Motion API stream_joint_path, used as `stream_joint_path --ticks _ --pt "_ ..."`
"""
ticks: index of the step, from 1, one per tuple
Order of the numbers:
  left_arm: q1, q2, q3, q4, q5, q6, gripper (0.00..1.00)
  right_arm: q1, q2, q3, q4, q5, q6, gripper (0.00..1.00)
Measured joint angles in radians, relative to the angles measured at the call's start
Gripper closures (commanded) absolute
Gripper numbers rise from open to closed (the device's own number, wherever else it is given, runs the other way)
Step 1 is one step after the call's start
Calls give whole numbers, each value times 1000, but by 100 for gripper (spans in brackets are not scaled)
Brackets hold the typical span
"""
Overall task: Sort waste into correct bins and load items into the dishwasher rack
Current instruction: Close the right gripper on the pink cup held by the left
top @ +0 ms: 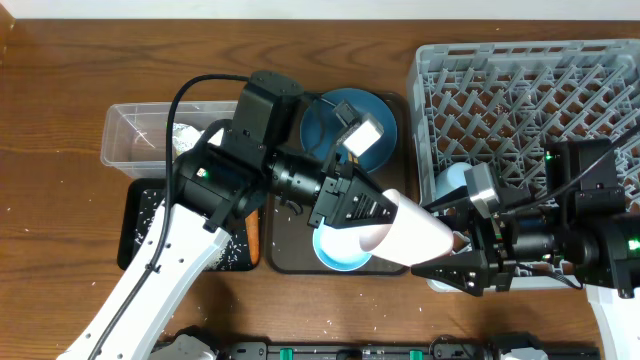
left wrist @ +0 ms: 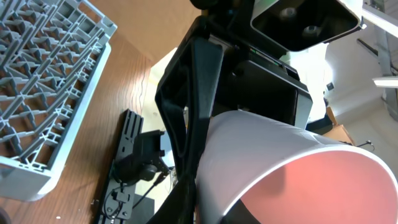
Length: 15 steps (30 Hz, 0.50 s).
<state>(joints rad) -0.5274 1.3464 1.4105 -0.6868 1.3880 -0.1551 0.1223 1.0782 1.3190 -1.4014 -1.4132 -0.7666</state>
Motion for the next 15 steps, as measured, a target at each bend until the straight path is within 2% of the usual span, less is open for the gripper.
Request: stream_joint_path --ticks 7,15 --pt "0 0 0 -128 -12 74 86 0 0 0 60 -1 3 37" --pt "-3 0 0 -203 -120 105 83 0 2 -1 179 31 102 38"
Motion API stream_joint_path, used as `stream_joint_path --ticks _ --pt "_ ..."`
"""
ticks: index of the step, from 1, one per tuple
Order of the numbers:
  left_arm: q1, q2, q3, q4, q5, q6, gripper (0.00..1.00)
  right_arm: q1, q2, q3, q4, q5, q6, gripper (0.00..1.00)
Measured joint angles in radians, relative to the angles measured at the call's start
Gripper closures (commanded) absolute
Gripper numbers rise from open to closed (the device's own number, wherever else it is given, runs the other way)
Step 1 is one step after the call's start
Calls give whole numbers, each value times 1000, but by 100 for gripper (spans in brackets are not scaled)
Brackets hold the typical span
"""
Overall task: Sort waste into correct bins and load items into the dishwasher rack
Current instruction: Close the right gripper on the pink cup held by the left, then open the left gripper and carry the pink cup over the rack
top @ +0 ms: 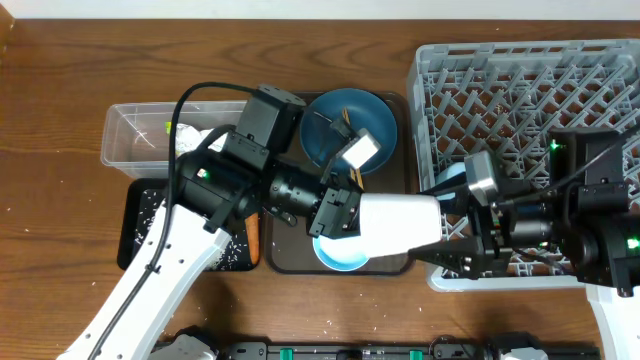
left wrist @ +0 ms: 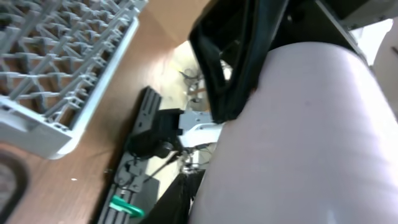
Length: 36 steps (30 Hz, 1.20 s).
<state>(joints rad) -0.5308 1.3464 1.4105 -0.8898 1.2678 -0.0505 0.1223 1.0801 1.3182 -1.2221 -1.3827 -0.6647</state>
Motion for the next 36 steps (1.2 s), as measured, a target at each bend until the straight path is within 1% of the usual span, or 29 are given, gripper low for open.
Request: stream_joint_path --ticks 1,4,10,11,20,24,29,34,36 --pt "0 0 0 0 -13 0 79 0 0 0 11 7 15 37" --pt "1 0 0 -2 -55 3 78 0 0 0 41 38 62 38" --pt "1 0 0 -4 -159 3 76 0 0 0 46 98 107 38" --pt "1 0 0 -5 -180 3 74 0 0 0 46 111 115 37" --pt "-2 0 0 -6 -464 -27 72 0 0 0 55 302 250 39" --pt "-2 0 0 -20 -555 -31 71 0 0 0 62 455 346 41" --pt "-2 0 0 -32 -623 -32 72 0 0 0 64 684 468 45" --pt "-2 0 0 -57 -694 -32 71 0 0 0 19 1004 629 51" --pt "-2 0 0 -65 -716 -32 71 0 0 0 -14 1130 688 51"
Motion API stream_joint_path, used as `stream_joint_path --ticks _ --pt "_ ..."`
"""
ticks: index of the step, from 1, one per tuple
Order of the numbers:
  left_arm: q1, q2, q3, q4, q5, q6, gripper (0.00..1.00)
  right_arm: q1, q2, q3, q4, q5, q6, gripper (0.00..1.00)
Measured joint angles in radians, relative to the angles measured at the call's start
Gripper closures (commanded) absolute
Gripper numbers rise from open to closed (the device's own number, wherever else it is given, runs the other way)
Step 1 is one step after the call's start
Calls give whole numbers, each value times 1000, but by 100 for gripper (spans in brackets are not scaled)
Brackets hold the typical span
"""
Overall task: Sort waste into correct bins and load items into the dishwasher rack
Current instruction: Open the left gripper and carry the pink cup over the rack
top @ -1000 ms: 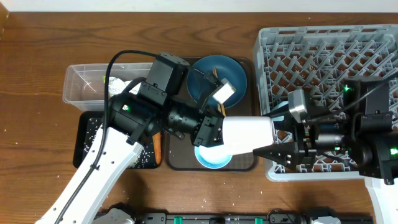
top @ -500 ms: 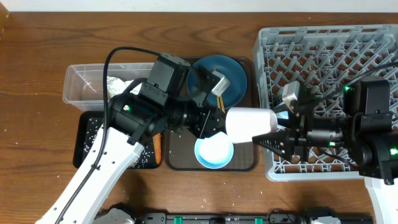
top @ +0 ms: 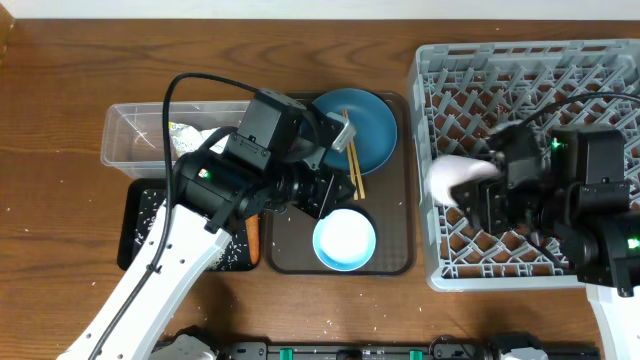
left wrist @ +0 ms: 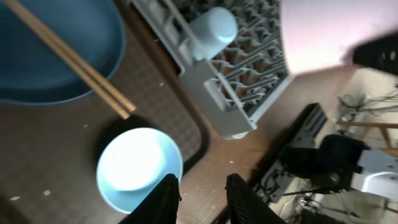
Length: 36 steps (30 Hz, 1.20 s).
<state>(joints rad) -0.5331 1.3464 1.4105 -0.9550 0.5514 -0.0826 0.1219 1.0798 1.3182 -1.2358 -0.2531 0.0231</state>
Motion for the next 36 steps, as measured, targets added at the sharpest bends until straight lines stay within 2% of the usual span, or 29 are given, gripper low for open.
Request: stream_joint_path --ticks 4,10,12,14,16,28,36 --pt "0 0 0 -8 -27 1 67 0 0 0 -79 202 94 50" --pt "0 0 0 -32 -94 -2 59 0 3 0 -151 388 168 50" --pt "0 0 0 -35 -122 -3 50 -2 12 0 -154 425 181 51" --pt "0 0 0 -36 -146 -3 32 -4 28 0 -163 437 188 52" --pt "0 0 0 -36 -162 -9 20 -4 47 0 -176 433 194 52" --pt "0 0 0 -36 -192 -14 9 -3 186 -15 -161 299 192 49" --pt "0 0 0 -35 -192 -14 6 6 191 -174 -9 241 189 49"
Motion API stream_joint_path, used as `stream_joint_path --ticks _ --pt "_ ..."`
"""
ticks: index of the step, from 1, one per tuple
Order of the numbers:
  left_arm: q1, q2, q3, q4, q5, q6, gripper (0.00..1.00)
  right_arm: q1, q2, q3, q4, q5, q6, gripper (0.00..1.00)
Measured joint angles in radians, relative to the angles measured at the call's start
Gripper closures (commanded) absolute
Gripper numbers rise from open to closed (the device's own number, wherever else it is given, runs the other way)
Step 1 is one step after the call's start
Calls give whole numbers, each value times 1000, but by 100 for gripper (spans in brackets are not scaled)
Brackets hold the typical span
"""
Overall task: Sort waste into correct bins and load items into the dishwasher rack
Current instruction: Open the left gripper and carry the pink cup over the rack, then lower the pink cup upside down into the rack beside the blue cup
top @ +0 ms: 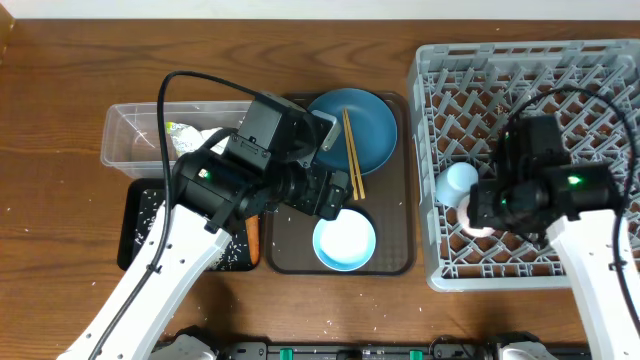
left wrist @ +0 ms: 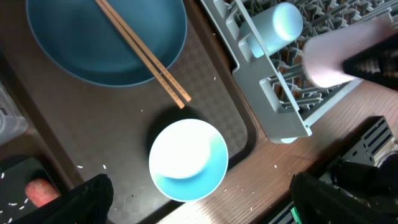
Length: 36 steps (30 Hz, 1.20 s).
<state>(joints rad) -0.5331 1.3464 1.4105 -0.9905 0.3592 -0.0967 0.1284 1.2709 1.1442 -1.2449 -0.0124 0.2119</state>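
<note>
My right gripper is shut on a white cup with a pink inside, held low over the grey dishwasher rack next to a light blue cup standing in it. Above the brown tray my left gripper hangs open and empty, its fingers spread wide. Under it sits a light blue bowl. A dark blue plate with a pair of chopsticks lies at the back of the tray.
A clear bin with crumpled waste stands at the left. In front of it is a black tray strewn with rice grains, an orange piece at its right edge. Rice grains dot the wooden table.
My right gripper has moved down and toward the front of the rack with the white cup, which is now beside the light blue cup. The left gripper has spread wider over the bowl.
My left gripper held the white cup out toward the open right gripper. Then the cup lay level between both grippers. Later the right gripper held it over the rack while the left hung empty above the tray. Now the cup is low in the rack.
</note>
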Motion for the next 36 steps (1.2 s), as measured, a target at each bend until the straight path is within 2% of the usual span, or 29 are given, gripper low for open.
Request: stream_joint_path --ticks 7,16,18,20,24,36 --pt "0 0 0 -1 0 0 5 48 5 -112 72 -42 -3 49" --pt "0 0 0 -1 0 0 5 54 5 -120 77 -46 -3 48" --pt "0 0 0 -1 0 0 4 54 5 -120 76 -48 -3 43" --pt "0 0 0 -1 0 0 4 54 5 -120 74 -48 -3 34" --pt "0 0 0 0 0 0 4 54 5 -120 63 -48 -1 1" --pt "0 0 0 -1 0 0 4 54 5 -120 64 -40 -11 1"
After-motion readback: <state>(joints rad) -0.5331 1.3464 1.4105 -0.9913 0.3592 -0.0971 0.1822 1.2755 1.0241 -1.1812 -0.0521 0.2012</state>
